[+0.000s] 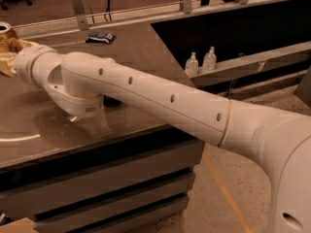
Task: Move orange can near rxbar blueberry
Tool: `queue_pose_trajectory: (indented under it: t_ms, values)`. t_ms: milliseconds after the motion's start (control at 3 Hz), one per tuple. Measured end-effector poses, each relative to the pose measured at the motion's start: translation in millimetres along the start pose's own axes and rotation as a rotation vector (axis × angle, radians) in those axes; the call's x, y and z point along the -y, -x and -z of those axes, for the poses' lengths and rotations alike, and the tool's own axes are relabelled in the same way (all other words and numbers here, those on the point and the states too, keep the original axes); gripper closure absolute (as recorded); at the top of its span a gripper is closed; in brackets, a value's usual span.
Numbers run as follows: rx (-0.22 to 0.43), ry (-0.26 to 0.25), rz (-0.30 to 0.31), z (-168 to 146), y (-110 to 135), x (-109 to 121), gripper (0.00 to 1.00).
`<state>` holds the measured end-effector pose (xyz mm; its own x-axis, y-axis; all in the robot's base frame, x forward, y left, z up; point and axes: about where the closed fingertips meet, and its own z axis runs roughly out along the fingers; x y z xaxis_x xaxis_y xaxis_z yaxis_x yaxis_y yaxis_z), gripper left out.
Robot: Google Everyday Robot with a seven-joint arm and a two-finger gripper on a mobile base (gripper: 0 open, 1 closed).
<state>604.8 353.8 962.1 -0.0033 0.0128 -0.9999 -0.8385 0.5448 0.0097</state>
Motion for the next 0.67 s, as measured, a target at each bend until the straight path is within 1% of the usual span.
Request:
queue_pose_trajectory:
  t_ms: [333,667]
  values:
    - [0.025,0.130,-0.037,9.9,7.2,-20.0,1.00]
    - [0.053,0.215,-0.040,13.7,14.9,-40.8,1.00]
